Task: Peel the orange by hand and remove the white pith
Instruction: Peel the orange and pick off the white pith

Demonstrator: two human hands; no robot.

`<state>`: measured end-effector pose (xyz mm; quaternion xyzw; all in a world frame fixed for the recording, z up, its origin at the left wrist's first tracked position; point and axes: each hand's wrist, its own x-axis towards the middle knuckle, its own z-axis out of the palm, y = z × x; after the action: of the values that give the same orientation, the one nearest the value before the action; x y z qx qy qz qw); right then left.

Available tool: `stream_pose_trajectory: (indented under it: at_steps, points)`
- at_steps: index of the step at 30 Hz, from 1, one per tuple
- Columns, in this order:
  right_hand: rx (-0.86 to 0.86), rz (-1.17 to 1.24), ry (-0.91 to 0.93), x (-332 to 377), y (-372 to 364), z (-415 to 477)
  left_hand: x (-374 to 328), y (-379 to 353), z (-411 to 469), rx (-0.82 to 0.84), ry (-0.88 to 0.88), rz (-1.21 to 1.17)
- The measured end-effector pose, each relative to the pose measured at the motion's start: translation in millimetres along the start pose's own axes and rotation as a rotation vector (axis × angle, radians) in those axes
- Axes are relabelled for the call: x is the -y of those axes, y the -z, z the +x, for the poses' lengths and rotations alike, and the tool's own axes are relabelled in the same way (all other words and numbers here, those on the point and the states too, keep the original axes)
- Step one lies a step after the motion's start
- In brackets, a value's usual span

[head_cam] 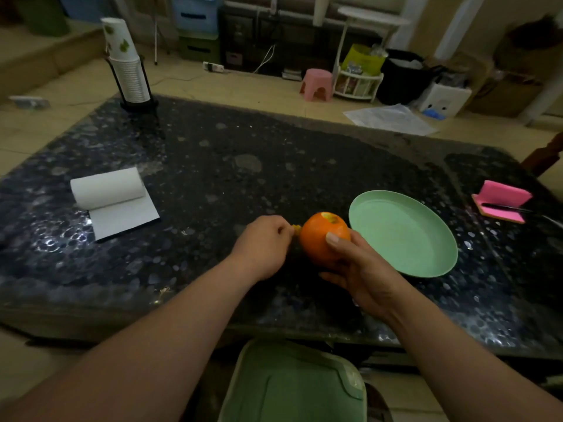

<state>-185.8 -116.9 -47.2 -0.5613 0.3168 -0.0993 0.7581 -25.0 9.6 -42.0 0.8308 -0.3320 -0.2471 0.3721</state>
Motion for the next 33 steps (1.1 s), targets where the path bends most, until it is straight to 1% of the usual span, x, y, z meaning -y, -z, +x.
stream_pose_trajectory:
  at_steps: [1,2,4,6,9,10,12,13,14,16,18,19,20,21,22,24,26,28,31,33]
  points:
    - [-0.027,-0.022,0.012,-1,-1,1,3,-2,1,-0.006,-0.054,0.195]
    - [-0.051,-0.043,0.023,-2,-1,2,7,-5,1,-0.003,-0.086,0.316]
    - [-0.081,-0.064,0.039,-3,-3,3,9,-6,-1,0.027,-0.073,0.464]
    - [-0.094,-0.056,0.047,-3,-6,4,8,-3,-3,-0.007,-0.057,0.504]
    - [-0.099,-0.025,0.053,0,-11,4,10,9,-10,-0.17,-0.067,0.464]
    - [-0.098,-0.026,0.06,2,-13,4,13,12,-10,-0.216,-0.084,0.424]
    - [-0.098,-0.043,0.085,6,-18,3,15,16,-12,-0.225,-0.099,0.264]
    - [-0.099,-0.059,0.107,7,-22,1,13,16,-14,-0.177,-0.079,0.154]
    - [-0.098,-0.067,0.133,8,-26,-1,11,15,-15,-0.142,-0.058,0.001]
    - [-0.082,-0.078,0.172,10,-35,-5,2,11,-19,-0.047,0.037,-0.33]
    - [-0.081,-0.093,0.189,10,-43,-7,-8,10,-27,0.088,0.209,-0.711]
    - [-0.085,-0.103,0.188,10,-46,-8,-11,11,-31,0.172,0.278,-0.865]
    - [-0.082,-0.12,0.189,10,-49,-8,-12,12,-34,0.24,0.302,-0.983]
    - [-0.072,-0.153,0.189,11,-51,-10,-11,13,-35,0.283,0.306,-1.051]
    - [-0.06,-0.195,0.195,12,-51,-10,-10,15,-35,0.297,0.299,-1.124]
    - [-0.064,-0.315,0.215,17,-51,-13,-9,18,-37,0.279,0.292,-1.216]
    - [-0.085,-0.444,0.235,22,-48,-15,-8,22,-36,0.233,0.272,-1.222]
    - [-0.116,-0.524,0.268,25,-44,-17,-9,24,-37,0.206,0.251,-1.201]
    - [-0.133,-0.537,0.31,26,-43,-18,-10,25,-37,0.208,0.252,-1.185]
    - [-0.166,-0.54,0.346,24,-46,-17,-10,24,-37,0.18,0.259,-1.196]
